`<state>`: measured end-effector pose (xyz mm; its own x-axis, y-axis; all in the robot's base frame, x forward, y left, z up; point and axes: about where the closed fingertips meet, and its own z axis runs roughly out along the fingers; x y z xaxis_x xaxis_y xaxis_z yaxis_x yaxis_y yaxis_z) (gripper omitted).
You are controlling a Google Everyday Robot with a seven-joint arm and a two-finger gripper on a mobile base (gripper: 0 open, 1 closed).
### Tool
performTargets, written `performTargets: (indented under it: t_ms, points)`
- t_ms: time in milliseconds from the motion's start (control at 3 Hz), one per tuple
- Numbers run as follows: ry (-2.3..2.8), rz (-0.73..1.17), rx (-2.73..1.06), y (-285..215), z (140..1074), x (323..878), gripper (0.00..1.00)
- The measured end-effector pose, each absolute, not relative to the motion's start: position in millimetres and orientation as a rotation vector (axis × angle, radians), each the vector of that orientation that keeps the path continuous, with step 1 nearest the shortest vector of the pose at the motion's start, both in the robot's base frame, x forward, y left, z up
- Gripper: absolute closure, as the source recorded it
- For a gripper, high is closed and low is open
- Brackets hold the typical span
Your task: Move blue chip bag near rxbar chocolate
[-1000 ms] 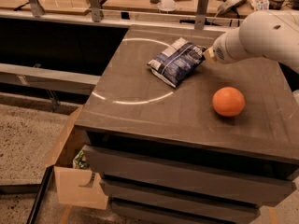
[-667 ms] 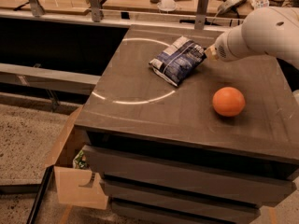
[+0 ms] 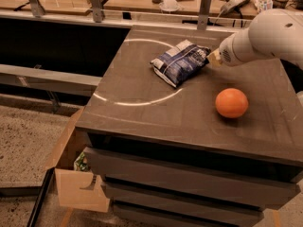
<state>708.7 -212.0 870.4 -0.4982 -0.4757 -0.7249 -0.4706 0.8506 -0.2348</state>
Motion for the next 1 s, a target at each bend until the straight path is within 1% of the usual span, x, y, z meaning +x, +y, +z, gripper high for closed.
performTargets:
  t_ms: [333,667,1000]
  points:
    - [2.178,0.021,-0.688,-216,866,700,0.12]
    - [2.179,0.008,-0.673,-226,871,693,0.0]
    - [2.139,-0.135,-0.573,-277,911,675,0.0]
